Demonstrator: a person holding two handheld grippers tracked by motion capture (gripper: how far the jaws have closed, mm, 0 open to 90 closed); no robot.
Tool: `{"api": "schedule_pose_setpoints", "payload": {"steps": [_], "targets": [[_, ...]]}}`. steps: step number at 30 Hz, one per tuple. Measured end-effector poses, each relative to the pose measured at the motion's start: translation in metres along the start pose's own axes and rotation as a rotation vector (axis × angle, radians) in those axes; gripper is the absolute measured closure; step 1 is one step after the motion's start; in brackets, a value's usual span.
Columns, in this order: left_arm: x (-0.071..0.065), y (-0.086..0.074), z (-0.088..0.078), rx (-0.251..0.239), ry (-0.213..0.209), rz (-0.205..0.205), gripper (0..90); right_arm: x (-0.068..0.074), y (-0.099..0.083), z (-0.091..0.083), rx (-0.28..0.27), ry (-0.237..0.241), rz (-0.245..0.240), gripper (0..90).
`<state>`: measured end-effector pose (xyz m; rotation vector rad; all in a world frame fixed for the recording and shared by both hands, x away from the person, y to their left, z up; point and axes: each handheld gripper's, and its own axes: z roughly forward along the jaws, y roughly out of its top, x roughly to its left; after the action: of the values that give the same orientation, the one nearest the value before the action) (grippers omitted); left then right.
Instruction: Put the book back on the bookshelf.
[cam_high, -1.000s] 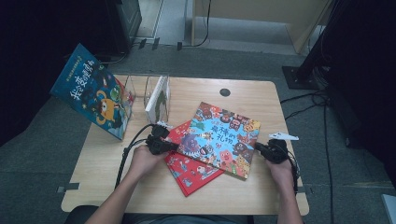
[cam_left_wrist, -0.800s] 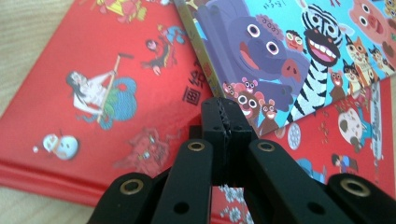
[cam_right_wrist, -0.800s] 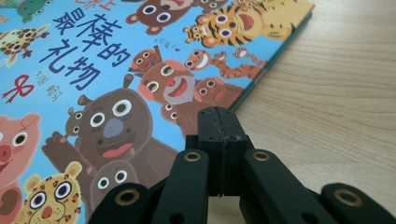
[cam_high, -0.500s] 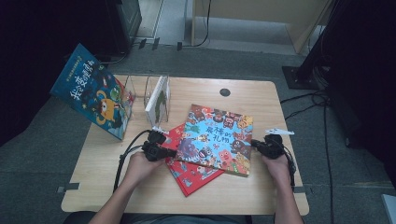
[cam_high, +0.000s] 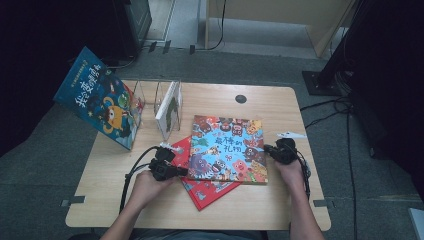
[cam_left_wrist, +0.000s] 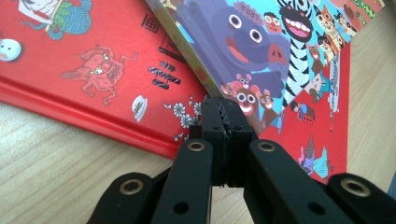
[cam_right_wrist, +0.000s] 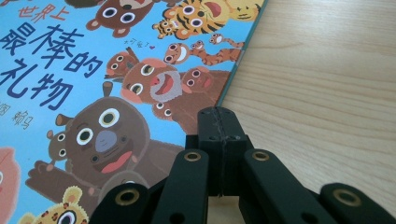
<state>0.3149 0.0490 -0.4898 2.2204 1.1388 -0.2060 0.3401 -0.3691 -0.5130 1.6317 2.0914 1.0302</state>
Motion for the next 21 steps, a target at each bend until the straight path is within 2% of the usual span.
{"api": "schedule_pose_setpoints", "payload": {"steps": [3,5,7,9,12,16,21], "targets": [[0.003,0.002,0.001,-0.011,0.007,-0.019,90.0,0.001,0.002,0.003,-0.003,0.013,-0.012,90.0],[0.003,0.003,0.002,-0.014,0.008,-0.017,90.0,0.002,0.003,0.003,-0.001,0.006,-0.026,90.0],[0.002,0.003,0.004,-0.005,-0.023,-0.017,90.0,0.002,0.002,0.0,0.0,0.003,-0.03,90.0],[-0.005,0.004,0.009,0.009,-0.044,-0.002,90.0,0.002,0.001,-0.005,-0.011,-0.011,-0.037,90.0],[-0.016,0.006,0.016,0.023,-0.069,0.03,90.0,-0.001,-0.002,-0.013,-0.04,-0.019,-0.02,89.9],[-0.028,0.008,0.024,0.037,-0.083,0.06,90.0,-0.004,-0.008,-0.021,-0.057,-0.026,-0.009,89.6],[-0.035,0.011,0.031,0.043,-0.116,0.06,90.0,-0.006,-0.016,-0.027,-0.054,-0.029,-0.002,89.6]]}}
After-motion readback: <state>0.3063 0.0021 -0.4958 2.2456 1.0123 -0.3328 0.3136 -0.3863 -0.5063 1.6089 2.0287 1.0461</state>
